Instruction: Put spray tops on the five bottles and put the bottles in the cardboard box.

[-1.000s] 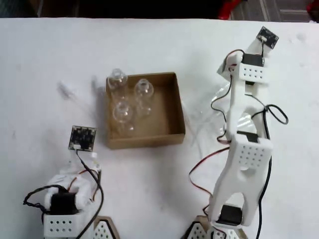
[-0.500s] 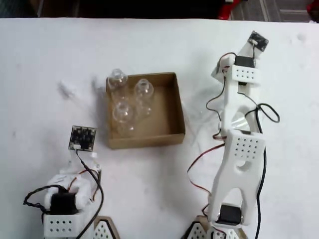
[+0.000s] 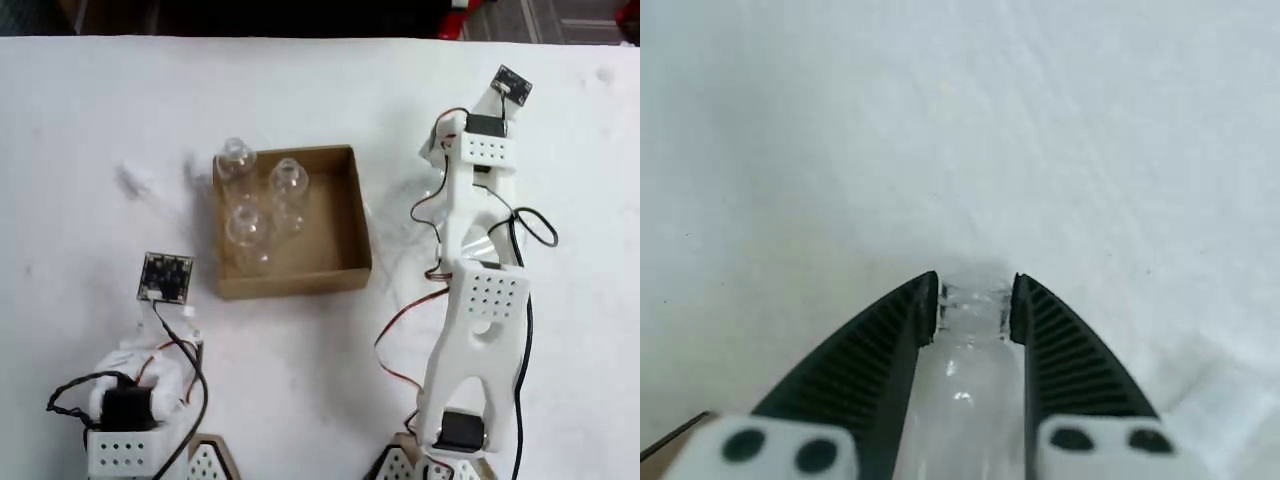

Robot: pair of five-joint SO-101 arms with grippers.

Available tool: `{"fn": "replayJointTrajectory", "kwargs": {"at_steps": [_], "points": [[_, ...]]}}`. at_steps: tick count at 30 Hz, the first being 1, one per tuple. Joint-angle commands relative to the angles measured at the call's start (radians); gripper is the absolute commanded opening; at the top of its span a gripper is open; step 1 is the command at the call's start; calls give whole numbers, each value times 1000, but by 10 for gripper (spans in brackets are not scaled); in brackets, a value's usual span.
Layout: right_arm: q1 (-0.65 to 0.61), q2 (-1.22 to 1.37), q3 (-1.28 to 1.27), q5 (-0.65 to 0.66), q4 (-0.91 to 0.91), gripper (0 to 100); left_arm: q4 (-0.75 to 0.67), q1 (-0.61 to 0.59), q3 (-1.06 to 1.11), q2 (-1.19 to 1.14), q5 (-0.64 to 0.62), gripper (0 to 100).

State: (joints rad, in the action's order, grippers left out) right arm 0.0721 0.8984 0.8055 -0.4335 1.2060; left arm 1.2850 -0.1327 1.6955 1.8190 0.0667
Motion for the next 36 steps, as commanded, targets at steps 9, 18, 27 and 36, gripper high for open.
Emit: {"fn": "replayJointTrajectory", "kwargs": {"at_steps": [9,18,27,36], "points": [[10,-25,130,0,88,15,3,-12,-3,10,-14,23],[12,-22,499,0,375,16,3,-12,-3,10,-14,23],[13,-25,766,2,522,16,3,-12,-3,10,-14,23],[4,-157,767,267,529,16,3,-12,-3,10,-14,23]]}}
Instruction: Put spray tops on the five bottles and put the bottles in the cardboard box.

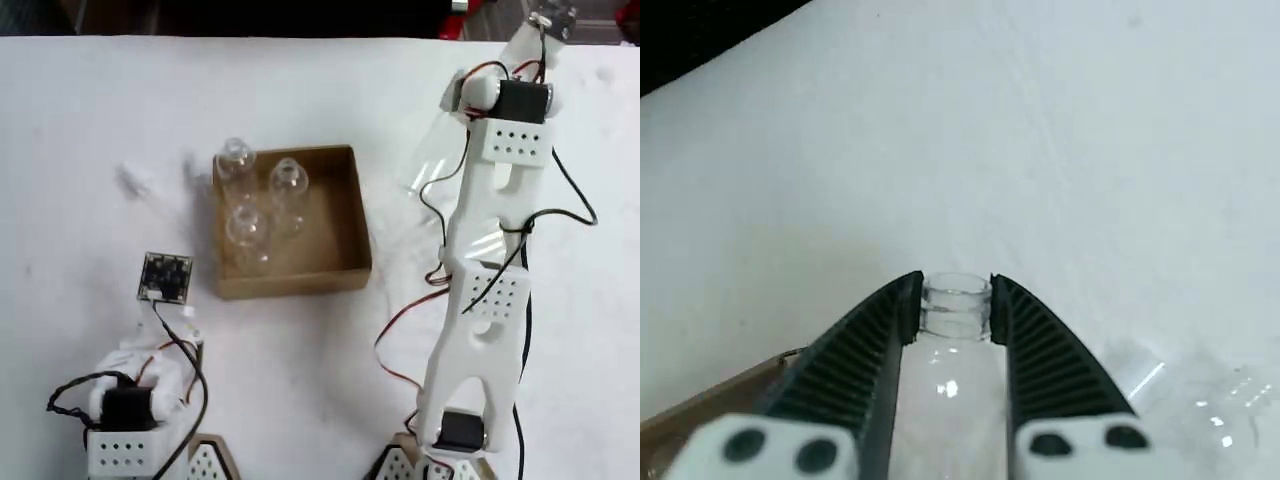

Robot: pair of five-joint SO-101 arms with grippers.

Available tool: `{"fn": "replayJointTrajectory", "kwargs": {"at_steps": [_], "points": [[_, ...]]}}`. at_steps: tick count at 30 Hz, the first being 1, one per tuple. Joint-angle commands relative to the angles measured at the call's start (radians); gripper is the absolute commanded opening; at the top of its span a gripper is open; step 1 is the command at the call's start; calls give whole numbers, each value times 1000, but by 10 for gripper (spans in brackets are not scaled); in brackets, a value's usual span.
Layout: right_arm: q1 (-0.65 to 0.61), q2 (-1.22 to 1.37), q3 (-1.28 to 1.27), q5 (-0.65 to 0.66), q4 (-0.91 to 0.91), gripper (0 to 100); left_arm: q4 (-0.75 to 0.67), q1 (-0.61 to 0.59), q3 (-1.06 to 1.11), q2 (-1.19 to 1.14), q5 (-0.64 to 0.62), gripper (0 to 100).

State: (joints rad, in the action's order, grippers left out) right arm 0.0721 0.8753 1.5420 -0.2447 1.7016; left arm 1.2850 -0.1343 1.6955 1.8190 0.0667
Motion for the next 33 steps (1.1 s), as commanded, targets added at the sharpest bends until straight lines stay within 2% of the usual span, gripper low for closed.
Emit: {"fn": "replayJointTrajectory", "kwargs": {"at_steps": [1,5,17,26,33], "points": [[4,-173,31,81,33,16,3,-10,-3,10,-14,23],[2,-344,-46,81,36,16,3,-10,-3,10,-14,23],[-67,-972,-804,87,-25,16,3,-10,-3,10,-14,23],[-76,-1250,-1252,87,-243,16,3,-10,-3,10,-14,23],[-76,-1468,-1613,87,-552,16,3,-10,-3,10,-14,23]]}}
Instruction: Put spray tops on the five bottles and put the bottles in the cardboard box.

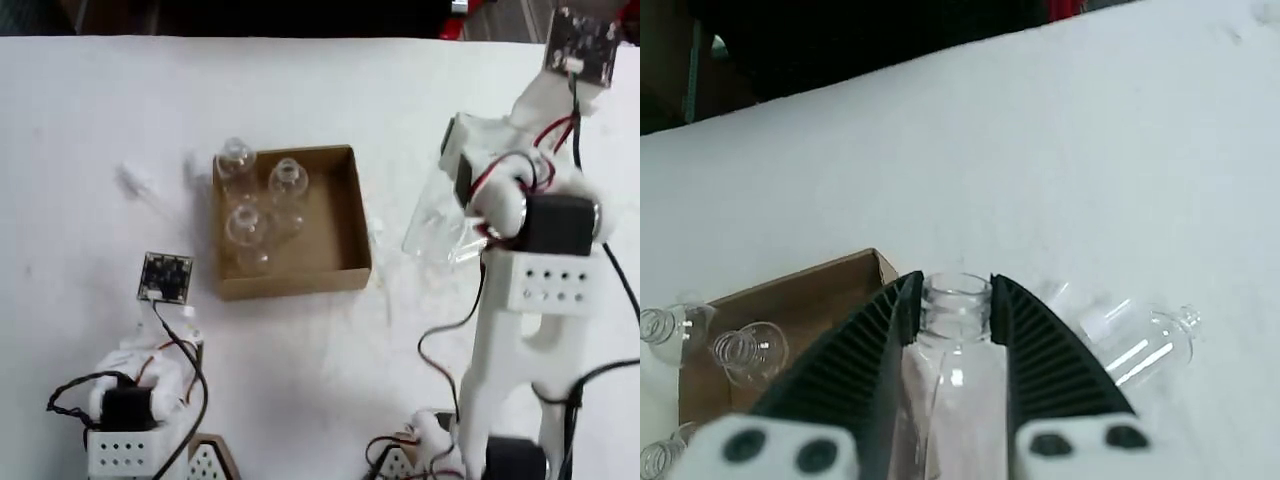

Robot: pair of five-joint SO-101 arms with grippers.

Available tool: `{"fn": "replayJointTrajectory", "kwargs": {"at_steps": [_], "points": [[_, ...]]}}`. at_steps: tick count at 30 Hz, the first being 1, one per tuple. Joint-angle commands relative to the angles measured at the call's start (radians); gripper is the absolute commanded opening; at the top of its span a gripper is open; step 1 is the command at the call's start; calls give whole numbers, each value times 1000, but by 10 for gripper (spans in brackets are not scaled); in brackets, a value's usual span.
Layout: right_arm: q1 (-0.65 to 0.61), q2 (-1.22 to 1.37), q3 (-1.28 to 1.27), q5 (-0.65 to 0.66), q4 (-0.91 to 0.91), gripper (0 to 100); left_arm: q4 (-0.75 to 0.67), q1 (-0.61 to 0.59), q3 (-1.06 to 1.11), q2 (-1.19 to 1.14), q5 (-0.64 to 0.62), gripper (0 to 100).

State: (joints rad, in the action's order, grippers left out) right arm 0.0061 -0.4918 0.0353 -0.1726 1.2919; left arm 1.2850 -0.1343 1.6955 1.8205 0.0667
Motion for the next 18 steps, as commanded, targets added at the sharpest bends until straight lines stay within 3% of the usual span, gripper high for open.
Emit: {"fn": "replayJointTrajectory", "kwargs": {"at_steps": [1,9,18], "points": [[-15,-136,-155,15,-193,16,3,-10,-3,8,-14,23],[-163,-421,-512,17,-478,16,3,-10,-3,8,-14,23],[-171,-469,-658,17,-684,16,3,-10,-3,8,-14,23]]}}
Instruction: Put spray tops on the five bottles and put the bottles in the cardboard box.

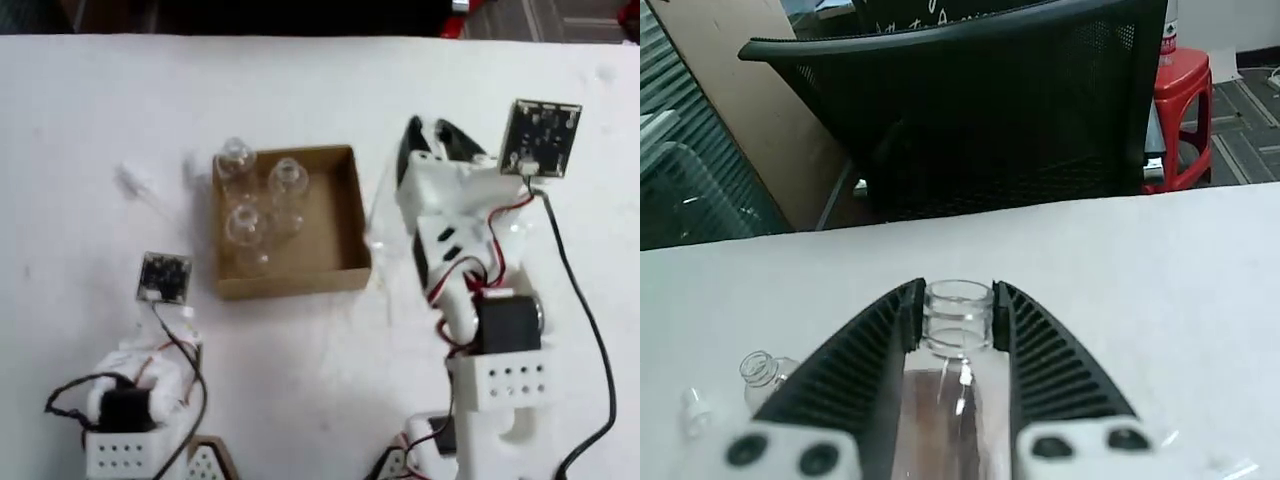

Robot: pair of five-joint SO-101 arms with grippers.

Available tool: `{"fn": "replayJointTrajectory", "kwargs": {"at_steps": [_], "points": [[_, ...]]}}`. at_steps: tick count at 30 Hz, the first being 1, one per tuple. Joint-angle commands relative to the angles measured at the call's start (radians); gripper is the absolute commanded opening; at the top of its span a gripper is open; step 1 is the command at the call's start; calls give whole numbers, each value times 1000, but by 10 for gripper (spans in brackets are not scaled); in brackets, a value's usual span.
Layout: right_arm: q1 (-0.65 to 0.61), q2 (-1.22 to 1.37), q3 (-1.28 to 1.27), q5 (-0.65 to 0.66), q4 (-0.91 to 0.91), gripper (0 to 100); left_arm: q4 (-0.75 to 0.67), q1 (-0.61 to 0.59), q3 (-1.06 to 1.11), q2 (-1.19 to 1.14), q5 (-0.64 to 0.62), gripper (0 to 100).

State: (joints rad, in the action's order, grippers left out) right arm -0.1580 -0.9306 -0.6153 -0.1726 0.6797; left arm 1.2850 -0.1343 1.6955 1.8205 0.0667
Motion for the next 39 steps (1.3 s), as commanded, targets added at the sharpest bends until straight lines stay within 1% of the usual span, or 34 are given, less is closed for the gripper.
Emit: {"fn": "replayJointTrajectory", "kwargs": {"at_steps": [1,3,8,10,12,14,18,23,28,33,39], "points": [[-10,-30,-15,17,-87,16,3,-10,-3,8,-14,23],[-16,-27,-35,17,-107,16,3,-10,-3,8,-14,23],[-113,-25,-117,20,-145,16,2,-10,-3,8,-14,23],[-153,-22,-144,80,-186,16,2,-10,-3,8,-14,23],[-180,-21,-183,170,-265,16,2,-10,-3,8,-14,23],[-194,-21,-236,224,-377,16,2,-10,-3,8,-14,23],[-200,-19,-351,230,-611,16,2,-10,-3,8,-14,23],[-257,4,-436,236,-783,16,2,-12,-3,8,-14,23],[-240,219,-410,235,-934,16,3,-12,-3,8,-14,23],[-191,374,-404,229,-1199,16,3,-12,-3,8,-14,23],[-194,501,-394,236,-1288,16,3,-12,-3,8,-14,23]]}}
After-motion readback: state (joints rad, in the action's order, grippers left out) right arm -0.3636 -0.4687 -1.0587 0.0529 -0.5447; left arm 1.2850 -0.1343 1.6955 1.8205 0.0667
